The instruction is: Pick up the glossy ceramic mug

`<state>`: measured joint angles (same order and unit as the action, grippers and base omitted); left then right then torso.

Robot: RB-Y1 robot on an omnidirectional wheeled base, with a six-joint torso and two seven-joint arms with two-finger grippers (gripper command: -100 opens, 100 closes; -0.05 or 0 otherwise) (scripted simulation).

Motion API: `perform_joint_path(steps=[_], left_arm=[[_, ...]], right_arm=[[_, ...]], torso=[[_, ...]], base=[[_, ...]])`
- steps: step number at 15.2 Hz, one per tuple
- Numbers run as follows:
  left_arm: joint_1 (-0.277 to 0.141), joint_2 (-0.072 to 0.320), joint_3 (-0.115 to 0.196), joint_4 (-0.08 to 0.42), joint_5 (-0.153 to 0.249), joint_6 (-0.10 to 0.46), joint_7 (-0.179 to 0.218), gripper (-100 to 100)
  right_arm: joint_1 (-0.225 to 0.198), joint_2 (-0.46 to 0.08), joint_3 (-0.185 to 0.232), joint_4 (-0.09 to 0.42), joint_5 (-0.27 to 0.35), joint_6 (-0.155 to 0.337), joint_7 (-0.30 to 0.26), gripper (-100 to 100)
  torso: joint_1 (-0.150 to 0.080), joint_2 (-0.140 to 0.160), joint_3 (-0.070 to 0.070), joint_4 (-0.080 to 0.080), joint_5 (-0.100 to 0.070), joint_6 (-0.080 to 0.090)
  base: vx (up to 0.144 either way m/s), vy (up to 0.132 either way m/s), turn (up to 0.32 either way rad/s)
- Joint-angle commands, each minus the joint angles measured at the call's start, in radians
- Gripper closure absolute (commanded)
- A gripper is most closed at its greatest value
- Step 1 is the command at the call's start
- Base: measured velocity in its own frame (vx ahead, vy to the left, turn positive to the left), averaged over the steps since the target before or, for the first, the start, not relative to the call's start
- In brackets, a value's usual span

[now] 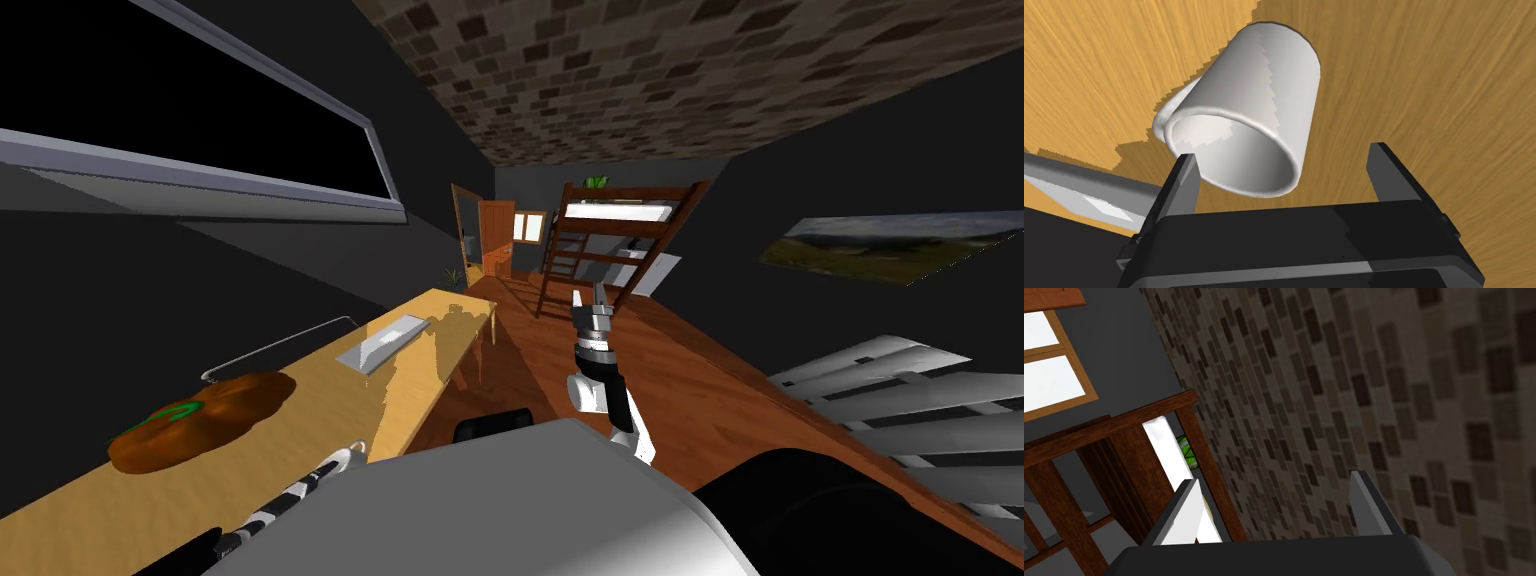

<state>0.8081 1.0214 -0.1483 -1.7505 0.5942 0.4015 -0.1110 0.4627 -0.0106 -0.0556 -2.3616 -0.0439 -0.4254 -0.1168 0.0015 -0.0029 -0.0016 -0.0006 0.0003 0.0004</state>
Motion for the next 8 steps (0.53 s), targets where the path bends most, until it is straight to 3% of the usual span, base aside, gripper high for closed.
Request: perform_joint_path(steps=[1,8], left_arm=[[0.003,0.028,-0.016,0.029,0.029,0.042,-0.009,-100],[0.032,0.096,-0.043,0.066,0.098,0.129,-0.023,-100]], right_arm=[[0.0,0.0,0.0,0.0,0.0,0.0,0.0,0],[0.0,0.0,0.0,0.0,0.0,0.0,0.0,0]], torso=[[0.0,0.0,0.0,0.0,0.0,0.0],[-0.003,-0.001,-0.001,0.0,-0.001,0.0]], base=[[0.022,-0.007,-0.275],[0.029,-0.023,-0.216]])
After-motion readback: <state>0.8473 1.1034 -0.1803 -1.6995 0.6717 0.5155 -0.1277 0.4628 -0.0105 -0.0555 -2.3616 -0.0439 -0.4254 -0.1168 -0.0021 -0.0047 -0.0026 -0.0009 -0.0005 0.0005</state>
